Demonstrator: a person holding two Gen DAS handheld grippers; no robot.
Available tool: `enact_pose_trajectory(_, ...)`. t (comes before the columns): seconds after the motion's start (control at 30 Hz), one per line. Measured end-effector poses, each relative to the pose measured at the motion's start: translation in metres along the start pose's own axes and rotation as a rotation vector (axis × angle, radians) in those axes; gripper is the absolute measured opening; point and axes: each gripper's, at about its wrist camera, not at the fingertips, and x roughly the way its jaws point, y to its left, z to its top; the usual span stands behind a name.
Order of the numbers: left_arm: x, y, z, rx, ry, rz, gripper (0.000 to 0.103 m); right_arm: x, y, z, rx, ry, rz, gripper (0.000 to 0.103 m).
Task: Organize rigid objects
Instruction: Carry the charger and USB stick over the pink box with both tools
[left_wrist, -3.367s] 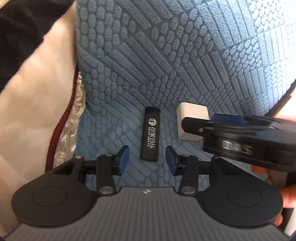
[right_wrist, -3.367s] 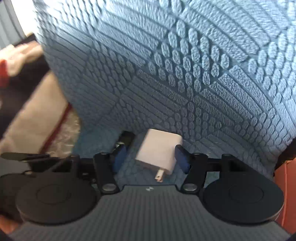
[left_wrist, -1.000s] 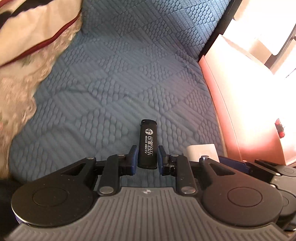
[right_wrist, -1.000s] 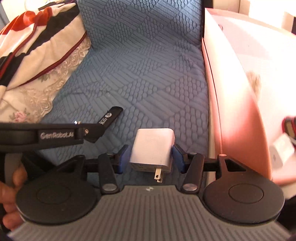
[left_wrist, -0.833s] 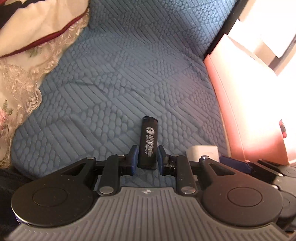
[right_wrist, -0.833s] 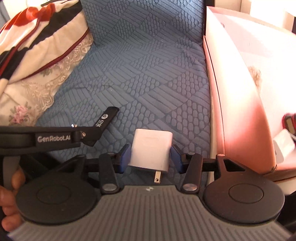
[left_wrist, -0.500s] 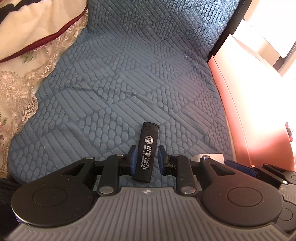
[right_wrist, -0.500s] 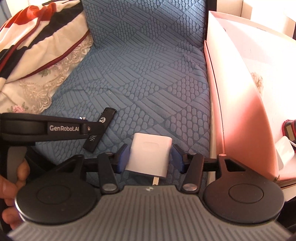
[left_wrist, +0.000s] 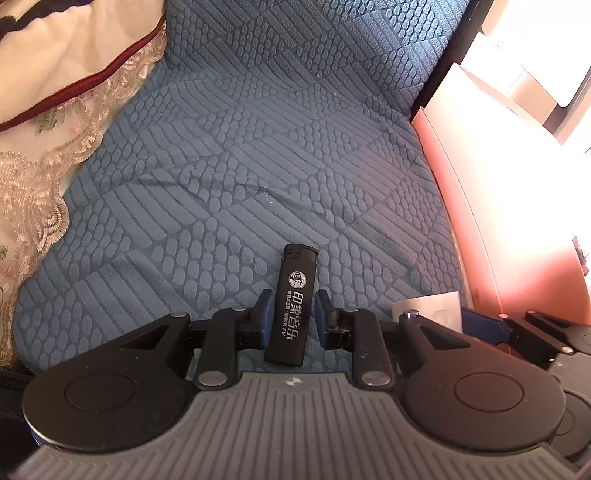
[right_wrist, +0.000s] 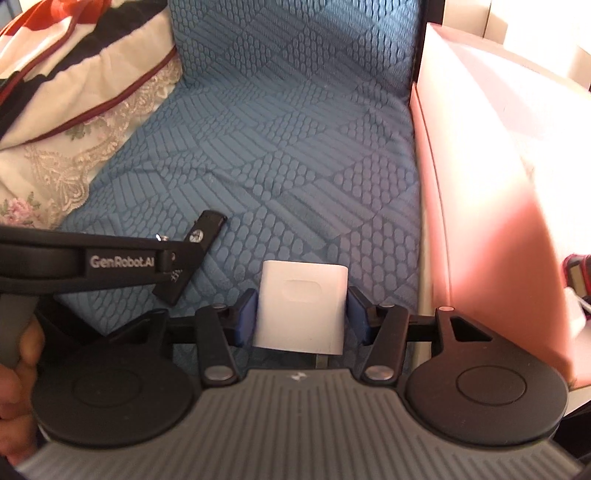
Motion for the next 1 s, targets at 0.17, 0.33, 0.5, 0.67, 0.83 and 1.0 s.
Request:
enact_pose_trajectory(0.17, 0.003, -0.004, 0.003, 0.037, -0.007, 0.002, 0.028, 0.002, -0.006, 0.001, 0.012, 0.001, -0.011, 0.055)
enact_pose_trajectory(0.33, 0.009, -0.011, 0.003, 0.092, -0.016, 0.039, 0.028, 0.006, -0.010, 0.002, 0.031, 0.010, -0.018, 0.055)
enact_pose_trajectory(0.5, 0.014, -0.017, 0.004, 0.131, -0.035, 0.069, 0.028, 0.008, -0.011, 0.002, 0.037, 0.014, -0.018, 0.055)
enact_pose_trajectory(0.67, 0.015, -0.018, 0.005, 0.159, -0.039, 0.078, 0.028, 0.010, -0.010, 0.003, 0.028, 0.011, -0.029, 0.054)
enact_pose_trajectory(0.83, 0.013, -0.014, 0.006, 0.134, -0.043, 0.066, 0.027, 0.010, -0.011, 0.003, 0.041, 0.006, -0.029, 0.054)
enact_pose_trajectory(1.0, 0.005, -0.010, 0.008, 0.099, -0.058, 0.036, 0.027, 0.005, -0.009, 0.002, 0.046, -0.023, -0.035, 0.054)
